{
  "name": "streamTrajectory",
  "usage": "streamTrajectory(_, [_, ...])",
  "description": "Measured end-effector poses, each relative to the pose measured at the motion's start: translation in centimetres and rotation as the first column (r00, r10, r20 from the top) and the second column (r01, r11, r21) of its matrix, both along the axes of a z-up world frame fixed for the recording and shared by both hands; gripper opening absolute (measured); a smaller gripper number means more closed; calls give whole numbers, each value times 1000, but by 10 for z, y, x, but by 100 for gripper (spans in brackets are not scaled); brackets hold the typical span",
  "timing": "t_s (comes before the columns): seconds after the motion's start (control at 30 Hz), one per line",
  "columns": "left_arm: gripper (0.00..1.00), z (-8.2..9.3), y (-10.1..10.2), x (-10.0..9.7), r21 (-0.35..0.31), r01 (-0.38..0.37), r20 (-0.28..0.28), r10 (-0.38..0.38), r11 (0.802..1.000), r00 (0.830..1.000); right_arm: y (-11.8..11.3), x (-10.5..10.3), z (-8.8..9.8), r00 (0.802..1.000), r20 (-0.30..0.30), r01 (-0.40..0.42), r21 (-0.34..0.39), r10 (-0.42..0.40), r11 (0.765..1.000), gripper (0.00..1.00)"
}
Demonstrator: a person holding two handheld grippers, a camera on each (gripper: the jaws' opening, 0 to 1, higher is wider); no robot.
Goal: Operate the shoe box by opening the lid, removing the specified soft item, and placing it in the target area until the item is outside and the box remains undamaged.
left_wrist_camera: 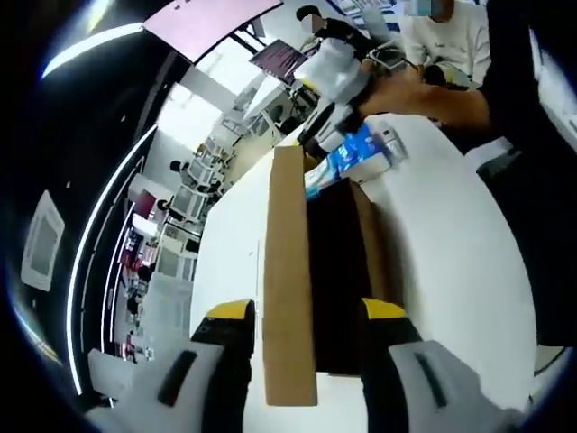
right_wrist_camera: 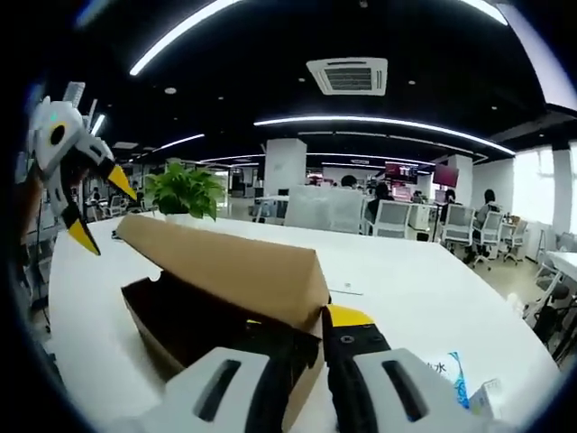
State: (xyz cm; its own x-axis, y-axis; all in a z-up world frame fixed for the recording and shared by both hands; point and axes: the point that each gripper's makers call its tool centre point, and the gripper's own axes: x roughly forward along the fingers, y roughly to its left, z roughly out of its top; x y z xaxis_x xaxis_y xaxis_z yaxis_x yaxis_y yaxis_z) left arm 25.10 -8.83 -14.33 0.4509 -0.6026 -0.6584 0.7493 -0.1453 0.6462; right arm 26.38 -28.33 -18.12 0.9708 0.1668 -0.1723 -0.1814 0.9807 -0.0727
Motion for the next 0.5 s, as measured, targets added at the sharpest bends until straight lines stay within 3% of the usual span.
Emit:
streamTrajectory(0.07, [48, -4, -1, 13, 34, -16, 22, 15, 999, 1000, 0, 0, 0, 1000, 2, -8, 7, 8, 1000, 10])
streamTrajectory(0.2, [48, -11, -4, 22, 42, -31, 2, 31, 999, 1000, 1, 0, 1, 1000, 4, -20, 7, 20, 1000, 10])
streamTrajectory(0.5, [45, -10, 3, 19, 44, -40, -3, 40, 998, 999, 1, 1, -1, 1000, 3, -30, 4, 30, 1000, 11])
